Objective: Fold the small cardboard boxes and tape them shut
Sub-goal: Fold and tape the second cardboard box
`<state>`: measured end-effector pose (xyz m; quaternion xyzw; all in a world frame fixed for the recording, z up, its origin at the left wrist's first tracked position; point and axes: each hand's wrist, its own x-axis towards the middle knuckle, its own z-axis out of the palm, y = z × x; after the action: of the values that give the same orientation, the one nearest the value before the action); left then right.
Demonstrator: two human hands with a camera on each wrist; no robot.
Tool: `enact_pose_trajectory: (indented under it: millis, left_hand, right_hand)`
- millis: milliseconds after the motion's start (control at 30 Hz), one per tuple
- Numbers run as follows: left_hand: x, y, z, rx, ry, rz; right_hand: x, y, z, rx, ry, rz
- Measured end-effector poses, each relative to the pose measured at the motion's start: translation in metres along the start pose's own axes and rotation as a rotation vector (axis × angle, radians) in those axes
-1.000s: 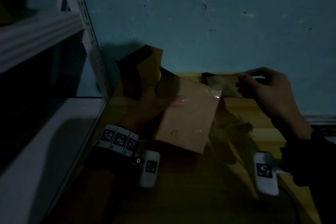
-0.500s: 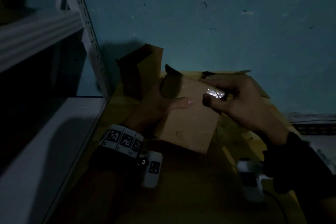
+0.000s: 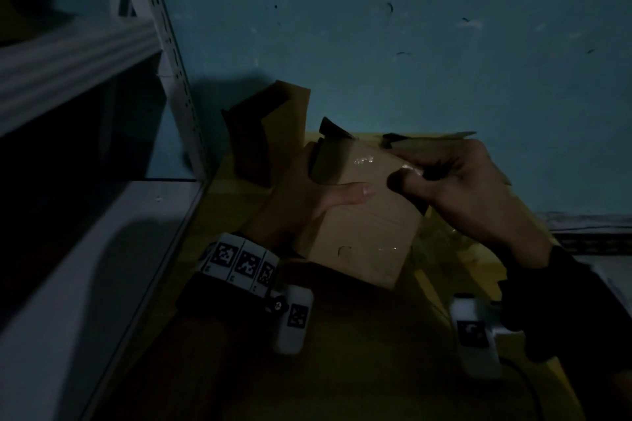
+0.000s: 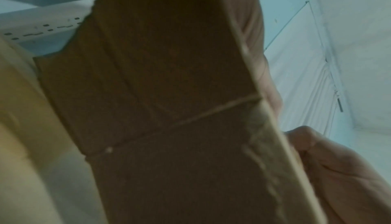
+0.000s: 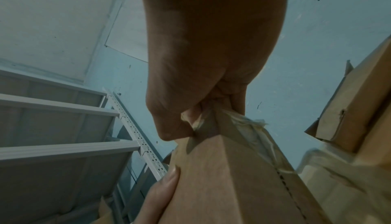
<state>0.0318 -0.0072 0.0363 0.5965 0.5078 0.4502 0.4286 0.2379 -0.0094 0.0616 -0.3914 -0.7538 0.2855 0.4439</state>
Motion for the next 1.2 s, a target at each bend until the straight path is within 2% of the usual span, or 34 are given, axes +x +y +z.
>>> enact_pose_trajectory:
  millis: [167,567,833,1200]
  left_hand:
    - [0.001,-0.001,-0.001,-0.024,-0.035,0.001]
    - [-0.005,-0.002,0.001,-0.033,0.025,0.102]
    - [-0.007,0.007,0.003,-0.031,-0.05,0.018]
    - [-0.011,0.01,0.0,-0.058,-0.041,-0.024]
  right_hand:
    - [0.001,-0.003,-0.001,-0.017,-0.018,-0.013]
    - [0.007,0.0,-0.004,-0.14,-0.016,-0.037]
    - [0.01,0.003,-0.008,-0.226,-0.061,-0.063]
    - [0.005,-0.008,-0.002,-0.217,-0.038,0.018]
